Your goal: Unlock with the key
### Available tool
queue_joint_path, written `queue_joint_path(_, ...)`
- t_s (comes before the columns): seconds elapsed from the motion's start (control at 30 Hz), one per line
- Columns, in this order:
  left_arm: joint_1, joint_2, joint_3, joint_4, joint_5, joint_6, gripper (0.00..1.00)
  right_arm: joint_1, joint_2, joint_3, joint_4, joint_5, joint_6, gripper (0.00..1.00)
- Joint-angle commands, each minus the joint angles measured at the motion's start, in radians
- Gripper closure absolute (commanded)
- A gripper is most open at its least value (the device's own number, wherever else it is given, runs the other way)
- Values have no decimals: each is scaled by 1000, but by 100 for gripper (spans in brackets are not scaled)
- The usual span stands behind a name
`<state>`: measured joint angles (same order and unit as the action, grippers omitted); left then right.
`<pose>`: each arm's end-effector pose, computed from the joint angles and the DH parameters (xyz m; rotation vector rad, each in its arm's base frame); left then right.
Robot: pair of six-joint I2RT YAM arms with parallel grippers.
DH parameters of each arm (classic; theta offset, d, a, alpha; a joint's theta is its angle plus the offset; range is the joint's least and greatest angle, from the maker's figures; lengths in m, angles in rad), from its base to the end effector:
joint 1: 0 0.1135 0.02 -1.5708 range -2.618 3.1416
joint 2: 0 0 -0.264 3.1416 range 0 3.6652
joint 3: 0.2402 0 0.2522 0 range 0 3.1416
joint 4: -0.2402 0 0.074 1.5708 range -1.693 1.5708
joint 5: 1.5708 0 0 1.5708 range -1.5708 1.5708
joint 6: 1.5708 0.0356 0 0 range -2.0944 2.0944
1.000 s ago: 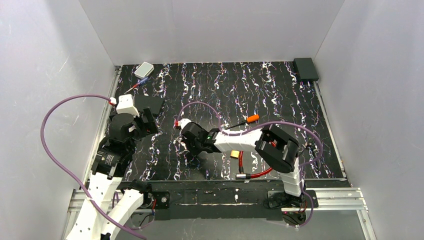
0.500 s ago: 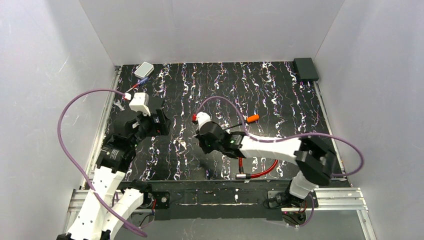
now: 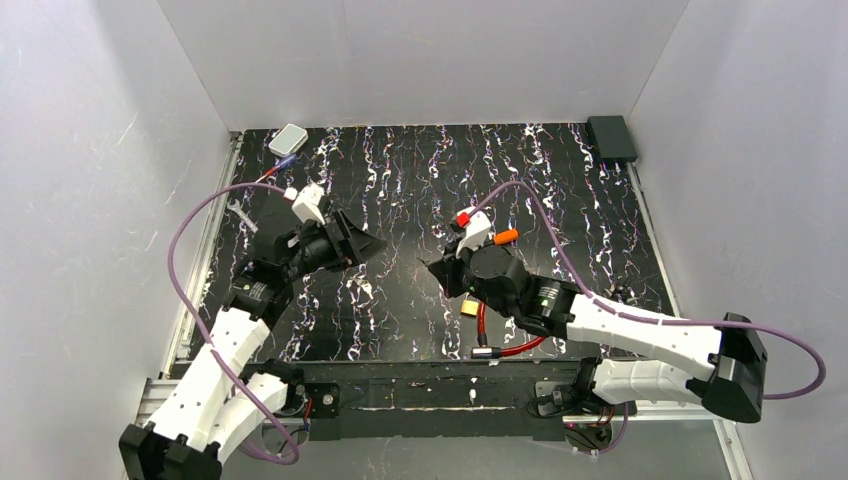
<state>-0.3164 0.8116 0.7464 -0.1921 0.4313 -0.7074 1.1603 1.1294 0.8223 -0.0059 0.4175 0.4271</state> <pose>0.1754 -0.0731 0.3219 -0.0550 1.9506 -1.0941 0.1171 0.2328 0.3025 -0.4065 1.8730 0.7010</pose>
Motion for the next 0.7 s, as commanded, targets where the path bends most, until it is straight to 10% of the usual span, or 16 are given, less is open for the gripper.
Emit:
queue_joint_path(0.0,-77,53,-30,233,131,-113,35,-2,-39,21,-5,24,41,99)
queue_joint_path(0.67,-277,222,-27,417,93,-47,63,-108,-92,78,-68,-230,102,99)
